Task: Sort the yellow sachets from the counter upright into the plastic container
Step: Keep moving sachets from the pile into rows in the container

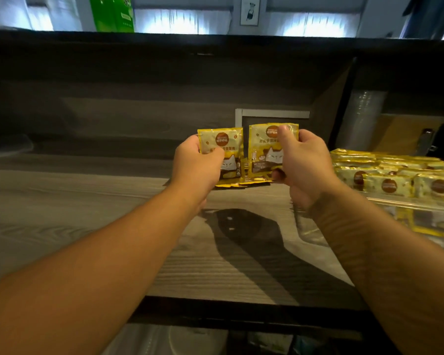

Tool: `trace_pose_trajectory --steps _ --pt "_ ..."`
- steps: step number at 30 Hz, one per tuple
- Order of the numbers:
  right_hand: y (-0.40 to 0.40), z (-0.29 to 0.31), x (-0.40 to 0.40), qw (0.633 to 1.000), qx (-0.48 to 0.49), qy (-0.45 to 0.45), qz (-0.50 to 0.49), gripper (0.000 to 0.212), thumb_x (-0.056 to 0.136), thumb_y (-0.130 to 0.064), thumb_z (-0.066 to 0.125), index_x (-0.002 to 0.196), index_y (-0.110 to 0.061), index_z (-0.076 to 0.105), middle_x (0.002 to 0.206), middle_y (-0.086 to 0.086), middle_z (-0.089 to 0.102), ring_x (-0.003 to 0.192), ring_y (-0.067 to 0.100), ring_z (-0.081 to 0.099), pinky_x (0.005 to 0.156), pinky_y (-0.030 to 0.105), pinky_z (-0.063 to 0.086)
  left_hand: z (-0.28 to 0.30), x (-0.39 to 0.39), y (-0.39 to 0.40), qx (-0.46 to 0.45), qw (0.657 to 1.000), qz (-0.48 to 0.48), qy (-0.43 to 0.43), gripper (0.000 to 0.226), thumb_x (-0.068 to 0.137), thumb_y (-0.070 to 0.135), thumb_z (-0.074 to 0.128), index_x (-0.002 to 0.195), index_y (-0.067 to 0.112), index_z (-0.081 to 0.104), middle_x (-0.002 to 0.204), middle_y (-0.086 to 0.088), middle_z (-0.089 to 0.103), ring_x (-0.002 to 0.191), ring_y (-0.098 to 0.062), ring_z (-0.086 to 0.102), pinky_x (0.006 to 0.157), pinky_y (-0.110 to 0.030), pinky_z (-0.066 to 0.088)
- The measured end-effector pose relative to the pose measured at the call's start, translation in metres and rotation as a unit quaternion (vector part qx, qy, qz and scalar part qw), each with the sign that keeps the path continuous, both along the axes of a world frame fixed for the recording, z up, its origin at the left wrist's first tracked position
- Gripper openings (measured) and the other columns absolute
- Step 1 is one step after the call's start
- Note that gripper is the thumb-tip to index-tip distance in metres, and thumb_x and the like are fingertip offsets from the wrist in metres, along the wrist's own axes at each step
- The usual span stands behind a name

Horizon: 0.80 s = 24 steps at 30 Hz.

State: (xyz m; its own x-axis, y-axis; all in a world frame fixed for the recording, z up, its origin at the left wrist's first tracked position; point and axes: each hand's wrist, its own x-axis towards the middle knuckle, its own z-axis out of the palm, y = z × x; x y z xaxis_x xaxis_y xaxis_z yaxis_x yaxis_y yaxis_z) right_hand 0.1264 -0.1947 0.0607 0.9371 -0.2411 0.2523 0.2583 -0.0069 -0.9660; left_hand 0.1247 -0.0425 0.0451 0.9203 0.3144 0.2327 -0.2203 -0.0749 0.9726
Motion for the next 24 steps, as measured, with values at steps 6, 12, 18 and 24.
trace_pose_trajectory --steps 6,12,18,24 --pt "-0.040 0.015 -0.033 0.994 -0.056 -0.082 -0.053 0.022 0.098 -0.029 0.054 0.118 -0.034 0.048 0.104 -0.007 0.060 0.077 0.015 0.070 0.049 0.029 0.057 0.025 -0.022 -0.038 0.010 0.997 -0.051 -0.063 0.063 0.090 -0.004 0.064 0.129 0.042 0.046 0.106 0.020 0.047 0.097 -0.012 0.060 0.070 -0.031 0.062" --pt "-0.117 0.028 -0.057 0.979 -0.091 -0.149 -0.101 0.020 0.101 -0.021 0.048 0.117 -0.033 0.051 0.109 -0.005 0.059 0.082 0.024 0.069 0.043 0.030 0.054 0.045 -0.028 -0.093 0.055 0.992 -0.100 -0.055 0.041 0.090 0.001 0.067 0.114 0.034 0.060 0.110 0.006 0.065 0.100 -0.014 0.067 0.071 -0.031 0.062" --pt "-0.179 0.030 -0.073 0.980 -0.048 -0.149 -0.121 0.020 0.099 -0.019 0.050 0.119 -0.022 0.056 0.101 -0.002 0.062 0.082 0.021 0.069 0.050 0.032 0.056 0.053 -0.024 -0.151 0.172 0.971 -0.152 -0.061 0.026 0.087 0.010 0.073 0.108 0.026 0.067 0.105 0.003 0.068 0.101 -0.015 0.064 0.074 -0.028 0.058" --pt "-0.217 0.028 -0.078 0.976 -0.020 -0.156 -0.150 0.034 0.098 -0.012 0.051 0.129 -0.026 0.048 0.103 -0.004 0.059 0.084 0.018 0.071 0.051 0.026 0.056 0.064 -0.014 -0.196 0.318 0.925 -0.176 -0.106 0.026 0.085 0.018 0.077 0.108 0.026 0.067 0.105 0.004 0.066 0.100 -0.014 0.062 0.077 -0.027 0.056"
